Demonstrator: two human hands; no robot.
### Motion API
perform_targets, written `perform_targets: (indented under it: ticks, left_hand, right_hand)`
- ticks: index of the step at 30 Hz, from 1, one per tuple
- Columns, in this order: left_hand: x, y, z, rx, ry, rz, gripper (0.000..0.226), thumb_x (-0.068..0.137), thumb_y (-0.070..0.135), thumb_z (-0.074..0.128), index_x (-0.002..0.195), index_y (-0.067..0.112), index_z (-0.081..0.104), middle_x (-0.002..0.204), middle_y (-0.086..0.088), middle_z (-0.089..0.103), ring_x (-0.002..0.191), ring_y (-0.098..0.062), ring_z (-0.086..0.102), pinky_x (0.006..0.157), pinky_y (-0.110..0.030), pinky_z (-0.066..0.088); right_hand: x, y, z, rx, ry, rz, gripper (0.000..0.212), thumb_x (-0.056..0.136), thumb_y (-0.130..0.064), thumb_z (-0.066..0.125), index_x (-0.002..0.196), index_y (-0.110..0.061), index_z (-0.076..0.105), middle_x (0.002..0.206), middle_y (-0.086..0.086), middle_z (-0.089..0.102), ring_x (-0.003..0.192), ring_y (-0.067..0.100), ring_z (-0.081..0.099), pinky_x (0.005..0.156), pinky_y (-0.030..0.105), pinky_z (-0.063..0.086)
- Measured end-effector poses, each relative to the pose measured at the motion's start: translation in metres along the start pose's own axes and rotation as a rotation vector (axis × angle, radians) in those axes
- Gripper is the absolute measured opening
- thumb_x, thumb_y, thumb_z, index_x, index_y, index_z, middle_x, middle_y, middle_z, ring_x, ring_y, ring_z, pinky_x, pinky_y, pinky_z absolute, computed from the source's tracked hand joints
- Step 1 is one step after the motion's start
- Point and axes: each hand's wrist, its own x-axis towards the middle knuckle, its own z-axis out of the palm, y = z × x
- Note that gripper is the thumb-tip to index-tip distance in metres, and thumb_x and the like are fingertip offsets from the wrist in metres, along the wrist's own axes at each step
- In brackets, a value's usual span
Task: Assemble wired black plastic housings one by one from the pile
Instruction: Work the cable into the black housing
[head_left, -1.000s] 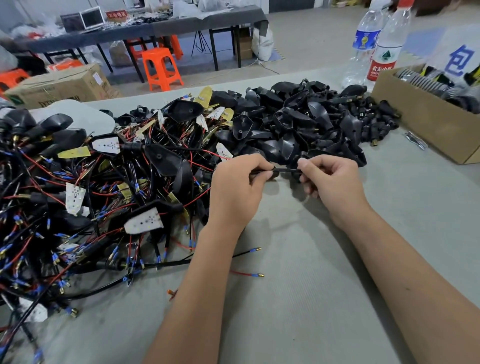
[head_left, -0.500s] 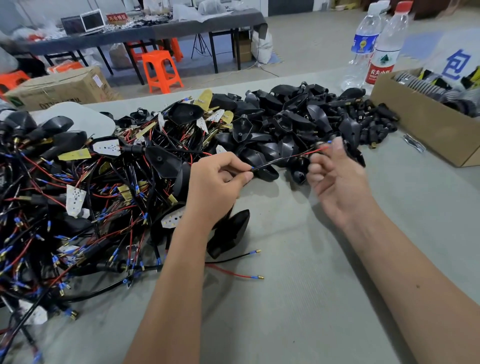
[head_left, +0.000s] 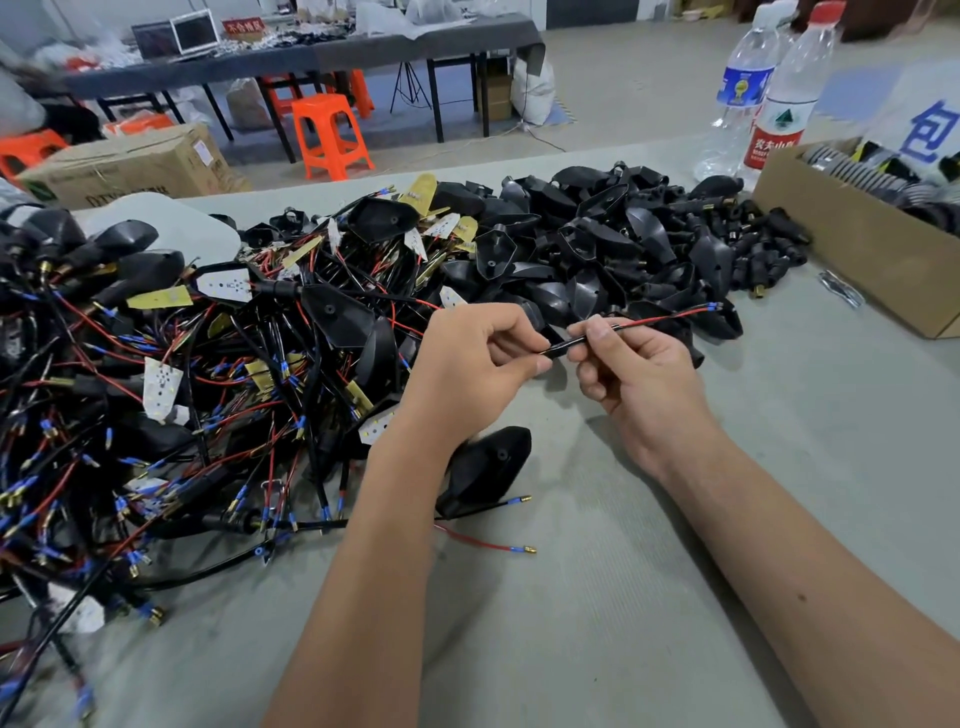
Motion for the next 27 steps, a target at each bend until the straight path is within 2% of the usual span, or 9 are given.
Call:
perform_targets:
  ticks: [5,11,15,20,23,27]
  left_hand:
    - [-0.001,-0.004,-0.004,0.004,-0.005,-0.004,0.012,0.078,0.0,0.086,0.081,0.005,0.076,0.076,-0.005,0.074,0.071,-0.022,0.07,0.068,-0.029,0.059]
    - [-0.003,-0.005,-0.009,-0.049,-0.033,-0.067,0.013,0.079,-0.002,0.084,0.082,0.005,0.074,0.072,-0.011,0.072,0.065,-0.034,0.069,0.064,-0.036,0.059]
    - [-0.002,-0.005,-0.013,0.016,-0.083,-0.067,0.015,0.077,0.003,0.087,0.082,0.01,0.075,0.071,-0.001,0.072,0.067,-0.023,0.072,0.064,-0.029,0.059]
    - [-0.004,-0.009,-0.027,0.152,-0.142,-0.125,0.019,0.075,0.016,0.092,0.082,0.019,0.075,0.069,0.005,0.073,0.066,-0.014,0.071,0.072,-0.036,0.063]
    - [-0.008,-0.009,-0.031,0.112,-0.165,-0.19,0.021,0.072,0.02,0.094,0.083,0.021,0.076,0.072,0.005,0.074,0.069,-0.012,0.072,0.071,-0.028,0.061]
    - [-0.01,-0.01,-0.038,0.061,-0.211,-0.24,0.027,0.068,0.022,0.097,0.089,0.021,0.079,0.08,0.004,0.076,0.078,-0.008,0.071,0.069,-0.016,0.054]
  right_hand:
    - [0.001,-0.002,-0.003,0.076,0.042,0.024,0.039,0.107,-0.033,0.054,0.091,-0.007,0.078,0.072,0.006,0.067,0.055,0.011,0.053,0.048,0.018,0.04]
    - [0.003,-0.002,-0.006,0.047,0.064,-0.001,0.039,0.106,-0.035,0.054,0.092,-0.008,0.079,0.069,0.002,0.061,0.052,0.011,0.048,0.045,0.019,0.035]
    - [0.002,-0.004,-0.006,0.075,0.108,0.012,0.039,0.106,-0.036,0.054,0.094,-0.008,0.078,0.07,0.002,0.061,0.053,0.01,0.049,0.045,0.019,0.036]
    - [0.005,-0.011,-0.012,0.184,0.199,0.03,0.037,0.109,-0.031,0.05,0.096,-0.004,0.073,0.066,-0.001,0.061,0.051,0.007,0.049,0.045,0.017,0.036]
    - [0.007,-0.013,-0.015,0.208,0.239,0.027,0.034,0.109,-0.029,0.05,0.098,-0.004,0.07,0.066,-0.001,0.06,0.051,0.007,0.049,0.045,0.017,0.036]
    - [0.009,-0.013,-0.017,0.2,0.264,0.011,0.026,0.108,-0.026,0.053,0.091,-0.009,0.065,0.066,0.001,0.06,0.05,0.008,0.05,0.044,0.017,0.037]
